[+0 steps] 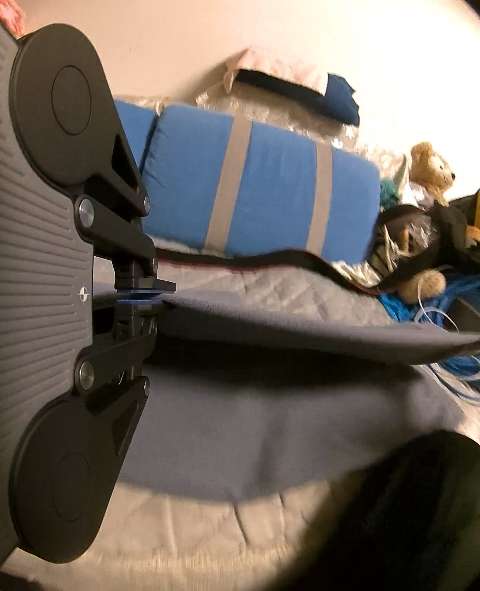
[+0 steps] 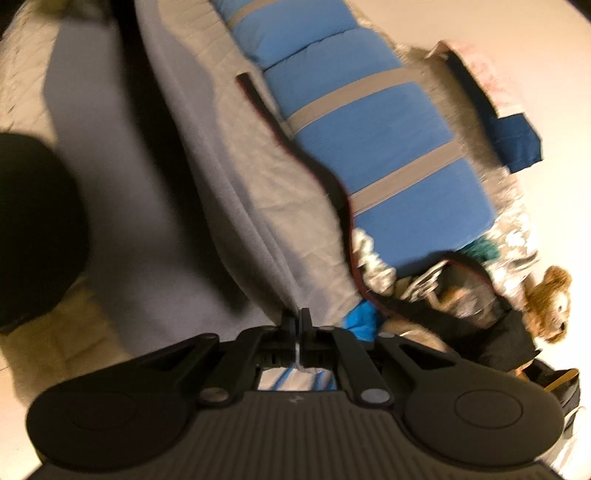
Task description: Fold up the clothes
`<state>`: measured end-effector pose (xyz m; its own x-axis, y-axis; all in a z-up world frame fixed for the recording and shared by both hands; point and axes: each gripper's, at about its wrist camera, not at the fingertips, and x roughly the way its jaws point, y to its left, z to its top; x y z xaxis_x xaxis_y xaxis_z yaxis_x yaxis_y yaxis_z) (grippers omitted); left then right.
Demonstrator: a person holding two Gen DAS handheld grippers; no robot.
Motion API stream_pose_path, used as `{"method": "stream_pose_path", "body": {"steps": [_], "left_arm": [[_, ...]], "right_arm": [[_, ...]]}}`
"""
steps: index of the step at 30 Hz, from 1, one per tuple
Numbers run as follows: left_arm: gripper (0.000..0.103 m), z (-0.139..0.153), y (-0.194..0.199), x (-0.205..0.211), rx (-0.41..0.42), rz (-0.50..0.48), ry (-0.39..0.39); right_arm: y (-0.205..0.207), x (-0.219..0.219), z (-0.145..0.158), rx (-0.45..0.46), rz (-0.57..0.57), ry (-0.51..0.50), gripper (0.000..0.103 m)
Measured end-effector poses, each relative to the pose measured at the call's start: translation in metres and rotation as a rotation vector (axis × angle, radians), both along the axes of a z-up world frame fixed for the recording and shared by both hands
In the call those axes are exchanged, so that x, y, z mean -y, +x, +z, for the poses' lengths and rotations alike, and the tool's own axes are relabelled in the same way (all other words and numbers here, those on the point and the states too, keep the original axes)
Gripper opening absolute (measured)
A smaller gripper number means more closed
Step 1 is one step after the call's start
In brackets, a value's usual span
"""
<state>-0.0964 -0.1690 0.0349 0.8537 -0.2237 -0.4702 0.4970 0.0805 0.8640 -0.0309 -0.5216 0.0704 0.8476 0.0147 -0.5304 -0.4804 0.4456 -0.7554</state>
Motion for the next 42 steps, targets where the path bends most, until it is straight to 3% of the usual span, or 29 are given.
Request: {"method": "stream_pose_path", "body": {"steps": [5,10,23,24,25,27,28,30,32,35,42], "left_arm": [[0.003,-0.028,-0.018,0.006,-0.095,-0.054,0.096],[0.003,-0.049,-0.015,0.006,-0.153,-0.052,0.133],[0.005,-0.062,-0.021,0.001,-0.211,-0.046,0.111],[0.005,-0.064,-0.021,-0.001,-0.209,-0.038,0.116],[0.005,-0.065,-0.021,-0.003,-0.203,-0.027,0.121],[0.007,-0.064,-0.023,-0.009,-0.192,-0.005,0.122],[0.010,-0.061,-0.023,-0.013,-0.188,0.006,0.116],[0.030,-0.052,-0.023,-0.023,-0.180,0.029,0.093],[0.036,-0.040,-0.021,-0.037,-0.172,0.059,0.052],[0.036,-0.024,-0.013,-0.060,-0.169,0.113,0.015],[0.036,-0.006,0.002,-0.119,-0.137,0.246,0.002]], "right_arm": [[-0.013,-0.003,-0.027,-0.052,0.003,-0.021,0.001],[-0.025,-0.005,-0.053,-0.104,0.006,-0.041,0.001],[-0.028,-0.008,-0.067,-0.190,-0.034,-0.063,0.003],[-0.028,-0.008,-0.066,-0.196,-0.040,-0.065,0.027],[-0.027,-0.009,-0.062,-0.197,-0.052,-0.064,0.032],[-0.026,-0.009,-0.054,-0.197,-0.076,-0.064,0.078],[-0.026,-0.009,-0.049,-0.172,-0.087,-0.063,0.086],[-0.026,-0.008,-0.033,-0.132,-0.107,-0.031,0.089],[-0.024,-0.012,-0.016,-0.081,-0.144,0.008,0.094],[-0.025,-0.027,0.007,-0.027,-0.165,0.087,0.099],[-0.034,-0.103,0.028,0.027,-0.053,0.217,0.103]]}}
